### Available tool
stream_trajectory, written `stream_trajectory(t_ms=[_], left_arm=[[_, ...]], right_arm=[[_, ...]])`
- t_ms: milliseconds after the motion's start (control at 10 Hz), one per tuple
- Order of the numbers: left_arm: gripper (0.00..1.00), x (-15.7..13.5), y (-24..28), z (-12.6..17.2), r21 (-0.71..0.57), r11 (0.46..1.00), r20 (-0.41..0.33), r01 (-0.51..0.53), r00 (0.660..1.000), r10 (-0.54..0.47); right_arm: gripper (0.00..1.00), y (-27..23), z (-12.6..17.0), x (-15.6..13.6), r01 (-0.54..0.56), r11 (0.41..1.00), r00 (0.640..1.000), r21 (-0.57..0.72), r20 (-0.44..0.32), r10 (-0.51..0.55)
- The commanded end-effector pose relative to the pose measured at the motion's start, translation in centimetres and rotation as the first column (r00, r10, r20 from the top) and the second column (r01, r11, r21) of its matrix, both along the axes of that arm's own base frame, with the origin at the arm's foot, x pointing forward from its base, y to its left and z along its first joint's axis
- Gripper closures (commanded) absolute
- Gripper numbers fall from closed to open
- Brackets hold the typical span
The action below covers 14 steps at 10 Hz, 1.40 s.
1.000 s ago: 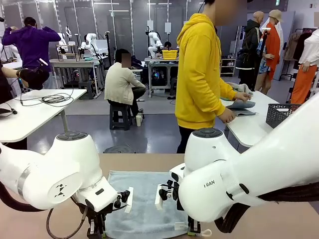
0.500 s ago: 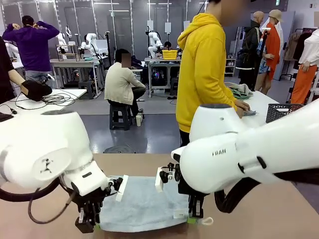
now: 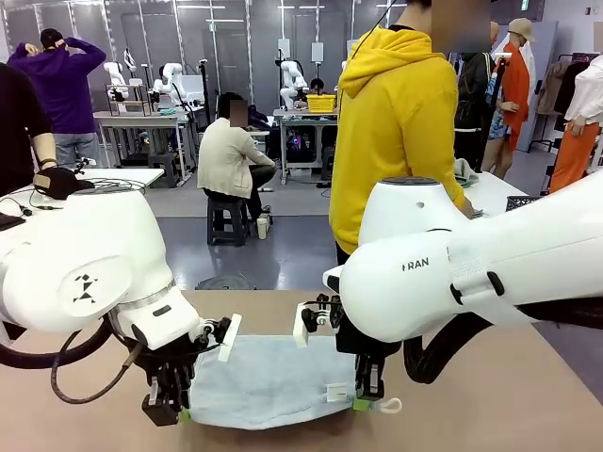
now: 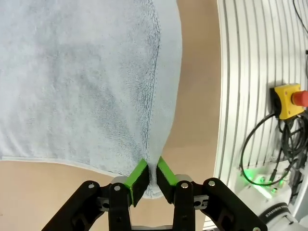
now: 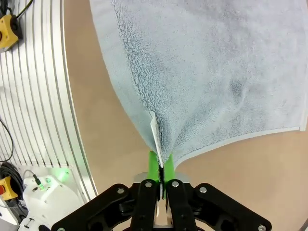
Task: Fold the towels and place them in the basket.
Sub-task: When a person lays out a Towel with hook on the table, fold it in half twice.
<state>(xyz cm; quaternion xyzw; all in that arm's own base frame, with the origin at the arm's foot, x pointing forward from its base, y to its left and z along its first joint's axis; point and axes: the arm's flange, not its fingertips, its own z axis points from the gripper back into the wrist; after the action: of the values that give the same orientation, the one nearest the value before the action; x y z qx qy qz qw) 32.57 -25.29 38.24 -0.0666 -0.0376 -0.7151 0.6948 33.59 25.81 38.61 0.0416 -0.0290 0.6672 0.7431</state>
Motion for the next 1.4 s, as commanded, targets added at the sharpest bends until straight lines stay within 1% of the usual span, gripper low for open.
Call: stream_trajectory(t_ms=[0, 100, 200, 300, 400, 500, 600, 800, 1000, 1200, 1300], left_arm=[[1.00, -0.2, 0.0, -0.3, 0.003, 1.000, 0.000, 0.003, 1.000, -0.003], [0.89, 0.0, 0.0, 0.0, 0.000, 1.000, 0.000, 0.000, 1.000, 0.000], [0.89, 1.9, -0.7, 1.1, 0.003, 1.000, 0.018, 0.027, 0.999, -0.028], [0.89, 4.4, -1.4, 1.7, -0.003, 0.999, 0.018, 0.048, 0.999, -0.048], [0.89, 7.0, -2.2, 1.8, 0.017, 0.999, 0.026, 0.033, 0.999, -0.034], [0.89, 8.9, -2.7, 1.5, 0.031, 0.999, 0.000, 0.020, 1.000, -0.020], [0.89, 10.7, -3.1, 1.0, 0.061, 0.998, -0.021, -0.002, 1.000, 0.003], [0.89, 14.0, -3.2, 0.4, 0.093, 0.994, 0.008, -0.052, 0.999, 0.052], [0.89, 17.3, -3.0, -0.8, 0.091, 0.994, 0.002, -0.056, 0.998, 0.056], [0.89, 19.9, -2.4, -1.7, 0.080, 0.995, -0.016, -0.054, 0.998, 0.055], [0.89, 21.2, -2.2, -2.3, 0.091, 0.994, -0.015, -0.058, 0.998, 0.060]], right_arm=[[1.00, 0.0, -0.1, -0.2, 0.007, 1.000, 1.000, -0.001, 0.004, -0.007], [0.96, 0.0, 0.0, 0.0, 0.000, 1.000, 1.000, 0.000, 0.000, 0.000], [0.96, 0.5, 0.9, 1.7, 0.022, 1.000, 0.999, -0.015, 0.026, -0.022], [0.96, 1.1, 1.3, 3.8, 0.016, 0.999, 1.000, -0.033, 0.003, -0.016], [0.96, 1.6, 1.5, 6.1, 0.017, 0.999, 1.000, -0.033, -0.023, -0.018], [0.96, 2.2, 1.3, 7.6, 0.013, 0.999, 0.999, -0.036, -0.052, -0.014], [0.96, 2.7, 1.0, 9.2, 0.015, 0.998, 0.997, -0.063, -0.068, -0.019], [0.96, 3.1, 0.0, 12.4, 0.041, 0.995, 0.995, -0.089, -0.091, -0.049], [0.96, 3.4, -1.2, 15.5, 0.044, 0.993, 0.993, -0.106, -0.104, -0.055], [0.96, 3.1, -2.7, 18.6, 0.078, 0.990, 0.986, -0.117, -0.135, -0.094], [0.96, 3.0, -3.3, 20.2, 0.100, 0.988, 0.986, -0.114, -0.124, -0.114]])
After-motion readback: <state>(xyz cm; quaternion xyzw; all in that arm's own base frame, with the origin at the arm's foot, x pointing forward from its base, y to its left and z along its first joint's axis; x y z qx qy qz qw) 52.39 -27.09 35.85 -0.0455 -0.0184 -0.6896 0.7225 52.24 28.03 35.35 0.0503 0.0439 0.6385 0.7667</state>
